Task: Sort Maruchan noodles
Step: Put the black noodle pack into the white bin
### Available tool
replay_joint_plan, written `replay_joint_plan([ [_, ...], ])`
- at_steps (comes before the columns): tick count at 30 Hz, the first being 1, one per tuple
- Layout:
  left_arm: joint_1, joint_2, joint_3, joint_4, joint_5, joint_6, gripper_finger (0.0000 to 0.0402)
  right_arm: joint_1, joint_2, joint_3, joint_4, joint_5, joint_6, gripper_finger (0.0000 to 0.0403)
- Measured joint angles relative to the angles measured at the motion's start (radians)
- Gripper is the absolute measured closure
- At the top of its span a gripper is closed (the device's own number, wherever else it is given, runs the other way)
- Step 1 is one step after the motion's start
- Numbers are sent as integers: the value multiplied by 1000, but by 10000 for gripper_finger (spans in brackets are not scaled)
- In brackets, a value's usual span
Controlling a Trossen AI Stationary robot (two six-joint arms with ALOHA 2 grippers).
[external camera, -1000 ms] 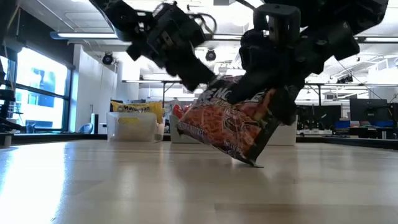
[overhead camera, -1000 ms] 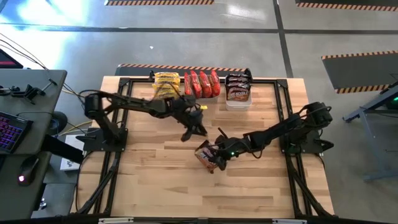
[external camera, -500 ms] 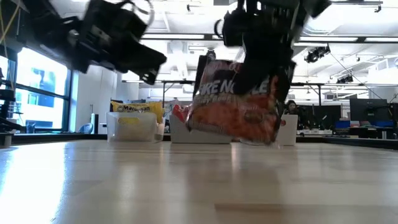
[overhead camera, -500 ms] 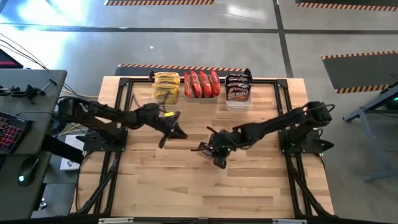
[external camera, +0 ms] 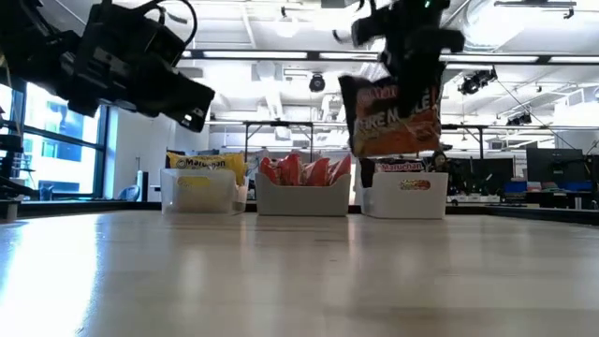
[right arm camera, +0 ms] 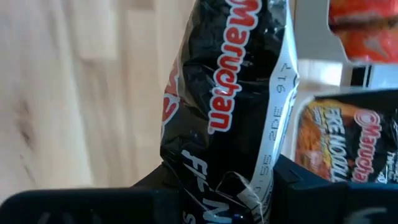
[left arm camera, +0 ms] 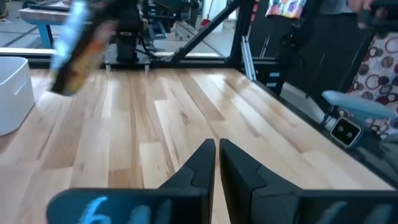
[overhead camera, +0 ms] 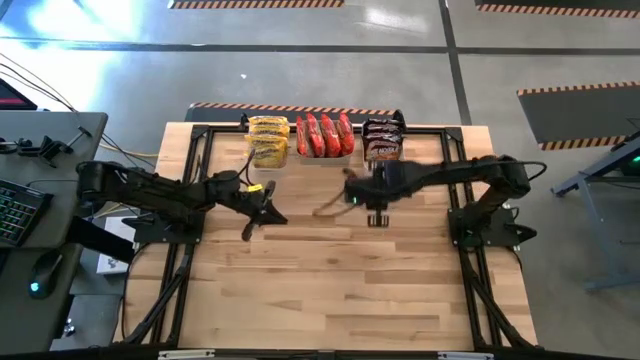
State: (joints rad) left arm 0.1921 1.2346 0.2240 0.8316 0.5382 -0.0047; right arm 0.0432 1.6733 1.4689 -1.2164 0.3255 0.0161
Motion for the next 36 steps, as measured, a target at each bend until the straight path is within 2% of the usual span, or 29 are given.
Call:
replay_joint_plan([
  [10,4,1,-32,0,-1,35,388,-291,-94,-2,-73,-46,-308,304],
  [15,5,1,-32,6,-15,59,388,-437,-100,-73,7,-131,-470,304],
  [19,6,1,-31,7,-80,61,388,-533,-98,-122,114,-133,-588,304],
  [21,6,1,-31,8,-104,59,388,-578,-99,-123,145,-175,-626,304],
  [25,6,1,-31,26,-110,60,388,-648,-99,-123,174,-293,-667,304],
  [32,30,1,-31,50,-111,58,388,-709,-92,-123,187,-413,-701,304],
  [36,45,1,-31,48,-110,43,388,-713,-63,-140,173,-409,-717,304],
])
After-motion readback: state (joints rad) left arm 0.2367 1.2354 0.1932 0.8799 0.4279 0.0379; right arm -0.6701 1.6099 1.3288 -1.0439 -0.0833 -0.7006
